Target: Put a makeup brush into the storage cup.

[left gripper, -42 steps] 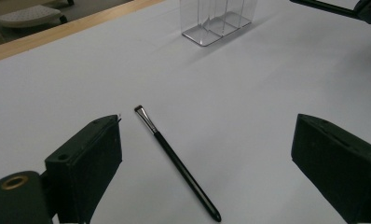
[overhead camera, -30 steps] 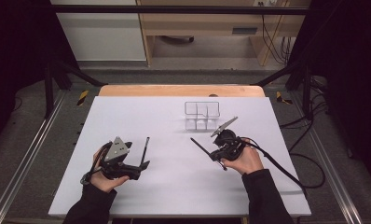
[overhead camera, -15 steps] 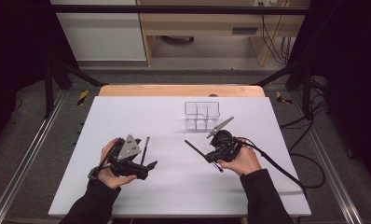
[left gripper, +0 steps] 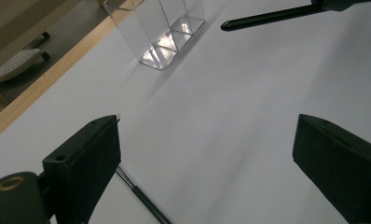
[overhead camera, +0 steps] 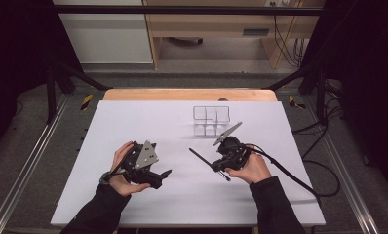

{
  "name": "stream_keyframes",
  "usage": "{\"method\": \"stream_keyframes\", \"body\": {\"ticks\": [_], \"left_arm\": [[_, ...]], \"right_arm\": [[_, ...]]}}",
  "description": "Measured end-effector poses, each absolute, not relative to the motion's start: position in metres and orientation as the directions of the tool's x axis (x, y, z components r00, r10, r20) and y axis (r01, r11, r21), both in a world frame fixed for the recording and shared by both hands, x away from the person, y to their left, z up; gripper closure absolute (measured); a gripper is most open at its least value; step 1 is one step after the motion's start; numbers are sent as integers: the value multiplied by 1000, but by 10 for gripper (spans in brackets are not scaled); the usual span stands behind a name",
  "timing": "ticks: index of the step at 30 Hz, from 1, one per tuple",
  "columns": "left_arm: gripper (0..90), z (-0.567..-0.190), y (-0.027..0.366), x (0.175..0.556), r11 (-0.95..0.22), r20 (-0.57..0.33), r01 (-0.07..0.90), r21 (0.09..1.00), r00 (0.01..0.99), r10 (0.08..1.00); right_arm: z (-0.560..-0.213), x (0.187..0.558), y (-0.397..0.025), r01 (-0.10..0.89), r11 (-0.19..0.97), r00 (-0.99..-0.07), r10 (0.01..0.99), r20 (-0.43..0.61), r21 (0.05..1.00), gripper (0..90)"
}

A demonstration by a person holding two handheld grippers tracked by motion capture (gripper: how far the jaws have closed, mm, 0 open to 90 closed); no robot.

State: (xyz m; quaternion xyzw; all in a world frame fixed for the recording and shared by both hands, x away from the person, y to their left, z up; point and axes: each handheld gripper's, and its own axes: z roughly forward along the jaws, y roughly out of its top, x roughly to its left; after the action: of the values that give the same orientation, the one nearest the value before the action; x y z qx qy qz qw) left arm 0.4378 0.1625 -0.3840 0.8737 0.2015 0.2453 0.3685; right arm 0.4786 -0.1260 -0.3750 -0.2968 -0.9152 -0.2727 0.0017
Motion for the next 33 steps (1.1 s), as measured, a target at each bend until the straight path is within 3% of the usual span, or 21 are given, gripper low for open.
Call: {"method": "stream_keyframes", "body": {"ticks": [33], "left_arm": [[74, -383, 128, 432, -762, 395, 52, 646, 831, 391]], "right_arm": [[-379, 475, -109, 508, 706, -857, 471, 209, 494, 843]]}}
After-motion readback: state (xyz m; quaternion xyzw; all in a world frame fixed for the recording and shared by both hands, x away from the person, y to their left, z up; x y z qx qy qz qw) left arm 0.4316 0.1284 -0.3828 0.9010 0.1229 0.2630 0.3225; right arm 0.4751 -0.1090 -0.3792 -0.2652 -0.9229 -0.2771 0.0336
